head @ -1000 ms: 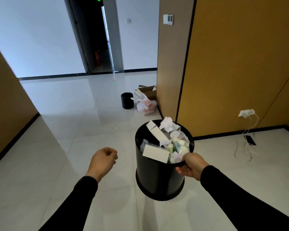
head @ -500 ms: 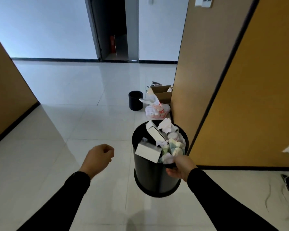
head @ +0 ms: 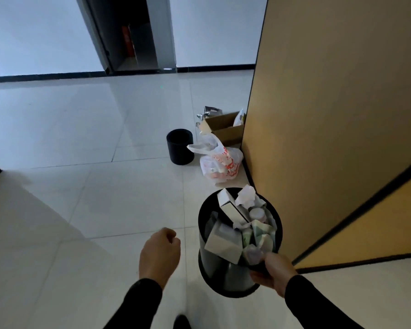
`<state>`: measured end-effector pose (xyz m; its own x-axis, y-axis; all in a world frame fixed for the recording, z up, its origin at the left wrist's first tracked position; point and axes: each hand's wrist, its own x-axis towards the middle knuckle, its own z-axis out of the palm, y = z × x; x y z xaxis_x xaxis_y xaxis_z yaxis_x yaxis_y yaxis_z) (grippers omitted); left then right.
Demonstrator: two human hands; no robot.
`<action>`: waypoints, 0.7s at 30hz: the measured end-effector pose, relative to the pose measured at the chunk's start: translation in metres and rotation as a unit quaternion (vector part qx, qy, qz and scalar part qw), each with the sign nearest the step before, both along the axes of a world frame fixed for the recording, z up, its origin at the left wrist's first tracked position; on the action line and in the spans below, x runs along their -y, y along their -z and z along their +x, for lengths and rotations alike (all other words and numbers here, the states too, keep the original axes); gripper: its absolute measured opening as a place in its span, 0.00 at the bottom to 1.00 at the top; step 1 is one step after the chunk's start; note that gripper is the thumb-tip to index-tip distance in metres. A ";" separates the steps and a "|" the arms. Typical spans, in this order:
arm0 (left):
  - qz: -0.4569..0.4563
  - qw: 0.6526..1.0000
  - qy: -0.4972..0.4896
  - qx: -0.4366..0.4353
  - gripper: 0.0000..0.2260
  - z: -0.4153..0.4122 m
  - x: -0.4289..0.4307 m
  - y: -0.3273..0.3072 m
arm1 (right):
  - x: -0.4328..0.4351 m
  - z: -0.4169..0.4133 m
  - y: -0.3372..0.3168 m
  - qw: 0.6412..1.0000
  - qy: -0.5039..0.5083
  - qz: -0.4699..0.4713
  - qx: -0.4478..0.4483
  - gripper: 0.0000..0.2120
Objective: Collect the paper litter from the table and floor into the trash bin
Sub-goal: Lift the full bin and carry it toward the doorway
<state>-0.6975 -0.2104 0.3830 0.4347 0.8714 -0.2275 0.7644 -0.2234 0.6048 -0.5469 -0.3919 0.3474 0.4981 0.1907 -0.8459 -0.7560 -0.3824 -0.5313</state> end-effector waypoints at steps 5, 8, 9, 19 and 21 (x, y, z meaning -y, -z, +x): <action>0.013 0.996 0.054 -0.068 0.14 0.071 -0.042 0.064 | -0.042 0.061 0.066 0.998 0.044 -0.026 -0.033 0.13; 0.005 0.984 0.116 -0.135 0.15 0.114 -0.054 0.117 | -0.049 0.097 0.118 0.996 0.068 -0.032 -0.046 0.16; 0.010 0.979 0.137 -0.154 0.15 0.128 -0.058 0.131 | -0.049 0.107 0.133 0.996 0.073 -0.033 -0.044 0.16; 0.003 0.921 0.251 -0.299 0.17 0.249 -0.047 0.338 | -0.008 0.190 0.335 0.987 0.139 -0.055 -0.065 0.11; 0.003 0.912 0.265 -0.314 0.16 0.265 -0.040 0.377 | -0.001 0.198 0.372 0.984 0.153 -0.061 -0.075 0.09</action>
